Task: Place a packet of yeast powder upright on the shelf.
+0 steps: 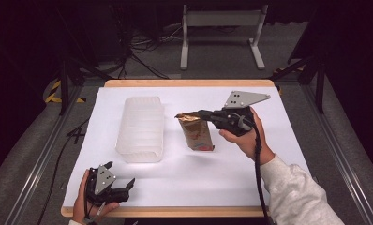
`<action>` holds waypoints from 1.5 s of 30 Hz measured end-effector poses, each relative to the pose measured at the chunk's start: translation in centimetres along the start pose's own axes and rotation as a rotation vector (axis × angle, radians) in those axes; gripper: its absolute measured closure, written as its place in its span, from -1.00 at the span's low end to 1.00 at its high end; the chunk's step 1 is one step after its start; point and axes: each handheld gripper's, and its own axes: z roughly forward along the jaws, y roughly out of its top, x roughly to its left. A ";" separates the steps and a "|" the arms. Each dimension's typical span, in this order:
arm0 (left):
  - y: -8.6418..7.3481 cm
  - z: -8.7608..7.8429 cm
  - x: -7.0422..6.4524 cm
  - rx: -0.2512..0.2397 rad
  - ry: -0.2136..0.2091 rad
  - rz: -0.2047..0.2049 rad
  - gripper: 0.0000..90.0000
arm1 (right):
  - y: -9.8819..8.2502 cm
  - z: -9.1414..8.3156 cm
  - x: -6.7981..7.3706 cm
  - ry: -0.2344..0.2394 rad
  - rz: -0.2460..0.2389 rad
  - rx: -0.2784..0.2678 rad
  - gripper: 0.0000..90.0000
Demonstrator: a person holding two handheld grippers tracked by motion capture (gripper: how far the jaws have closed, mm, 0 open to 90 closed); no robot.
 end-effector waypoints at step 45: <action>-0.2 0.1 0.0 0.006 -0.018 -0.004 -0.88 | 5.8 10.7 1.7 0.084 0.012 -0.116 1.00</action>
